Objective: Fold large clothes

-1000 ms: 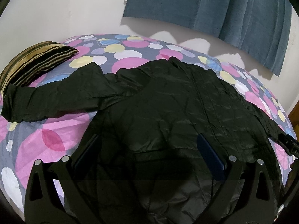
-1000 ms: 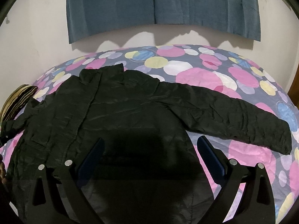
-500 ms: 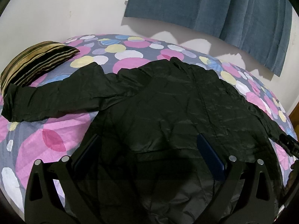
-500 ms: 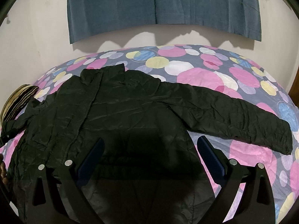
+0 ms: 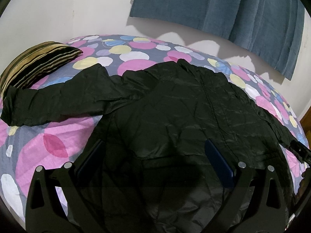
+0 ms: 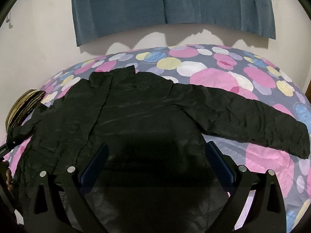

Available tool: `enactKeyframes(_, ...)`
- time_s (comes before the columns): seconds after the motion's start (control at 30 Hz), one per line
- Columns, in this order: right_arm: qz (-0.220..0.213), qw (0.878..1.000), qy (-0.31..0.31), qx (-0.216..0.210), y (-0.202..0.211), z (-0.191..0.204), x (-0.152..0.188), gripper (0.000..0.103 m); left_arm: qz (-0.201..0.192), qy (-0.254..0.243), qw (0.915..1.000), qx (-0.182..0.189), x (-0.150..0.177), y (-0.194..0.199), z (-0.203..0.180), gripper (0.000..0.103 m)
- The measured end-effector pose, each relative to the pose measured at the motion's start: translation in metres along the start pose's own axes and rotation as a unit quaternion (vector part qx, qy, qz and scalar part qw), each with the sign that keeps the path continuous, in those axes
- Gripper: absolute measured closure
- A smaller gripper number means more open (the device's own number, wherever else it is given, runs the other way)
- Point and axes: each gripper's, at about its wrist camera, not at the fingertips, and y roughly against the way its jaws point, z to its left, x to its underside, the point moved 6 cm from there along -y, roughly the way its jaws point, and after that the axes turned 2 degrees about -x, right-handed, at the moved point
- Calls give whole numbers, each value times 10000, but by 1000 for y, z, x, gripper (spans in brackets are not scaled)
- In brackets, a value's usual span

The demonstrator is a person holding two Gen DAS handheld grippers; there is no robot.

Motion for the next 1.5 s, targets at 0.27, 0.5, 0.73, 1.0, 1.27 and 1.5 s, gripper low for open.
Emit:
enactKeyframes(0.27,-21,9999,-92,-132,-1,0,1,4,32,174,9998,-28,-4,-7,14,2)
enactKeyframes(0.5,252,9990,-210,-308,-11,-8,5,4,81,323,9994,-64,-7,-15,25,2)
enactKeyframes(0.73,75,9929,-1155,-266,3,-94,-11,4,87,369,9993,-52,-8,-18,33,2)
enactKeyframes(1.0,-92,9370,-3491,-110,14,-254,24,4,143,436,9989,-111,-5,-24,40,2)
enactKeyframes(1.27,-551,8838,-4644,123,17,-333,62,5,234,463,9986,-136,-2,-30,42,2)
enactKeyframes(1.5,-1072,8728,-4758,152,8,-359,57,5,292,460,9984,-164,1,-33,43,2)
